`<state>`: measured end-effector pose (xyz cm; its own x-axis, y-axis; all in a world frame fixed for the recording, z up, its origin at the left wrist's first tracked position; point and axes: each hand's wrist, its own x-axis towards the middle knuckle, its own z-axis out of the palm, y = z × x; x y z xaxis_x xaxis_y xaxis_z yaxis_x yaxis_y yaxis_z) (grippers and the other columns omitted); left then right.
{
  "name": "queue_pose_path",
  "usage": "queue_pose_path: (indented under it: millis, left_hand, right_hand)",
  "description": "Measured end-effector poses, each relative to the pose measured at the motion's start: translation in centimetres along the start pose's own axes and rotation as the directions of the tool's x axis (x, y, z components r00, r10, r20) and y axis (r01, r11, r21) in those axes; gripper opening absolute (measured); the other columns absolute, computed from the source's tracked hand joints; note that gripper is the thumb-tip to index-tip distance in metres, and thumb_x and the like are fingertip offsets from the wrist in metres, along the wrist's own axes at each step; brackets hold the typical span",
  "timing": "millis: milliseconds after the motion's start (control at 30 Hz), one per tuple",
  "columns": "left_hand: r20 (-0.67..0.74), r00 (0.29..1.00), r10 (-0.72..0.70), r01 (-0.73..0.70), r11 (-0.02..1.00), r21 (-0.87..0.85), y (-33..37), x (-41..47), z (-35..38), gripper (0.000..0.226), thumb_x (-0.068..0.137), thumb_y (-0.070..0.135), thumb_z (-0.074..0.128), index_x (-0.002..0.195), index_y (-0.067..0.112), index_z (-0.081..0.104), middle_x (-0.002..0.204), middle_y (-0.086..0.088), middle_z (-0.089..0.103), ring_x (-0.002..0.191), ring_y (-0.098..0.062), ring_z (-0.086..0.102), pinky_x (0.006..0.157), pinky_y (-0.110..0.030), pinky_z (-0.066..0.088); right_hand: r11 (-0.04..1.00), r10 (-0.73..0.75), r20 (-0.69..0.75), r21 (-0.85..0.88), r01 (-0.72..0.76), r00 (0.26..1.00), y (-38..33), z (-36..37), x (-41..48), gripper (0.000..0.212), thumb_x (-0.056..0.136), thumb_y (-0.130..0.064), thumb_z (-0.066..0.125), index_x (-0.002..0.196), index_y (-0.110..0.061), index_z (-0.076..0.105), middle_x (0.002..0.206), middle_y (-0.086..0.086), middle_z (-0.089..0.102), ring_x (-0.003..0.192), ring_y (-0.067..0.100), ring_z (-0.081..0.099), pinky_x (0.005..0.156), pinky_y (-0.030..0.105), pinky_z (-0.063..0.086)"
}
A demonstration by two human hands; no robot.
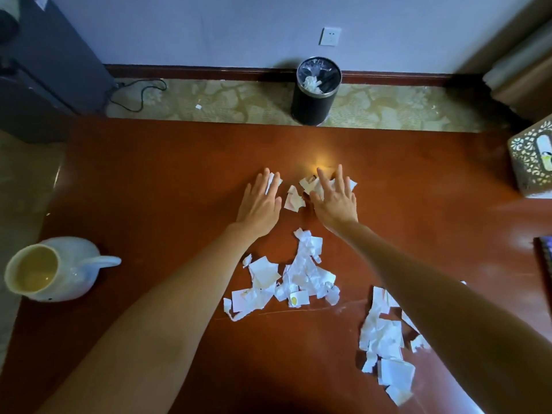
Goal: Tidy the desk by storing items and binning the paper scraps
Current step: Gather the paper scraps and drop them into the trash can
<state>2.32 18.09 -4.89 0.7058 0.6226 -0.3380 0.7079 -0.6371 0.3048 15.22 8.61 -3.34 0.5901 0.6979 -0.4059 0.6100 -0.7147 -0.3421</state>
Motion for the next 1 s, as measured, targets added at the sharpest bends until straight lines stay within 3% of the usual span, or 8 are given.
queue_pose_path:
  millis: [200, 300, 367, 567, 733, 867, 933, 1000]
  left_hand:
    - [0.037, 0.997, 0.073, -0.076, 0.995, 0.066, 0.4, -3.5, 2.2, 0.052, 0.102, 0.026, 0.021, 0.151, 0.019, 0.004, 0.159, -0.009, -0.007, 0.148, -0.023, -0.005, 0.12, -0.036, 0.0]
    - [0.045, 0.998, 0.053, -0.054, 0.998, 0.03, 1.4, -6.9, 3.4, 0.05, 0.103, 0.023, 0.021, 0.151, 0.019, 0.006, 0.159, -0.01, -0.005, 0.148, -0.024, -0.004, 0.12, -0.036, 0.001]
    - [0.052, 0.997, 0.06, -0.061, 0.998, 0.012, 2.2, -9.4, 4.2, 0.05, 0.103, 0.021, 0.022, 0.151, 0.02, 0.007, 0.159, -0.01, -0.004, 0.148, -0.023, -0.003, 0.12, -0.035, 0.002]
    - [0.034, 0.993, 0.112, -0.106, 0.983, -0.149, 4.2, -14.7, 5.8, 0.047, 0.102, 0.019, 0.023, 0.149, 0.017, 0.018, 0.159, -0.01, 0.006, 0.148, -0.022, 0.003, 0.12, -0.035, 0.003]
    - [-0.276, 0.956, -0.103, 0.028, 0.965, -0.262, 2.6, -18.1, 5.8, 0.058, 0.092, 0.027, 0.016, 0.141, 0.005, 0.038, 0.153, -0.018, 0.025, 0.144, -0.031, 0.022, 0.115, -0.038, 0.01]
    - [-0.184, 0.951, -0.249, 0.211, 0.956, -0.206, -0.5, -20.1, 7.1, 0.072, 0.087, 0.044, 0.012, 0.148, 0.006, 0.019, 0.156, -0.022, 0.008, 0.146, -0.036, 0.007, 0.117, -0.047, 0.01]
    - [-0.124, 0.956, -0.265, 0.243, 0.956, -0.166, -1.4, -19.8, 7.6, 0.081, 0.084, 0.053, 0.008, 0.149, 0.005, 0.012, 0.156, -0.023, 0.002, 0.146, -0.037, 0.003, 0.119, -0.048, 0.008]
    - [-0.119, 0.964, -0.238, 0.222, 0.966, -0.134, -2.0, -18.8, 7.6, 0.082, 0.082, 0.053, 0.008, 0.149, 0.006, 0.011, 0.156, -0.024, 0.002, 0.146, -0.038, 0.003, 0.118, -0.047, 0.005]
  right_hand:
    - [0.937, -0.293, 0.104, -0.167, 0.307, 0.95, 1.8, 1.9, -2.6, 0.047, 0.1, -0.037, 0.019, 0.147, -0.028, 0.022, 0.16, 0.008, 0.003, 0.147, 0.031, -0.001, 0.117, 0.047, 0.008]
    - [0.916, -0.335, 0.167, -0.172, 0.362, 0.927, 2.6, 2.8, -5.5, 0.073, 0.084, -0.05, -0.007, 0.148, -0.027, 0.02, 0.16, 0.007, 0.0, 0.148, 0.029, -0.003, 0.118, 0.047, 0.005]
    - [0.916, -0.335, 0.18, -0.166, 0.364, 0.925, 3.5, 3.3, -7.5, 0.08, 0.078, -0.051, -0.012, 0.148, -0.028, 0.019, 0.16, 0.006, -0.001, 0.148, 0.027, -0.004, 0.119, 0.045, 0.003]
    - [0.942, -0.29, 0.151, -0.131, 0.31, 0.945, 6.4, 4.3, -13.2, 0.073, 0.083, -0.049, -0.003, 0.146, -0.028, 0.028, 0.159, 0.009, 0.009, 0.148, 0.031, 0.006, 0.118, 0.048, 0.006]
    - [0.941, -0.309, -0.121, -0.182, 0.284, 0.944, 6.0, 5.2, -16.0, 0.046, 0.089, -0.03, 0.034, 0.129, -0.014, 0.051, 0.143, 0.025, 0.042, 0.131, 0.045, 0.04, 0.103, 0.058, 0.033]
    - [0.943, -0.298, -0.072, -0.178, 0.281, 0.952, 3.8, 6.3, -17.2, 0.062, 0.085, -0.041, 0.027, 0.143, -0.019, 0.036, 0.155, 0.019, 0.019, 0.143, 0.039, 0.018, 0.111, 0.057, 0.021]
    - [0.943, -0.261, 0.007, -0.212, 0.256, 0.965, 3.2, 7.1, -17.1, 0.07, 0.083, -0.052, 0.014, 0.149, -0.029, 0.017, 0.159, 0.011, -0.002, 0.147, 0.032, -0.003, 0.115, 0.054, 0.007]
    - [0.949, -0.214, 0.012, -0.234, 0.211, 0.977, 2.6, 7.8, -16.8, 0.073, 0.081, -0.058, 0.009, 0.149, -0.033, 0.008, 0.159, 0.006, -0.008, 0.147, 0.029, -0.008, 0.116, 0.054, 0.003]
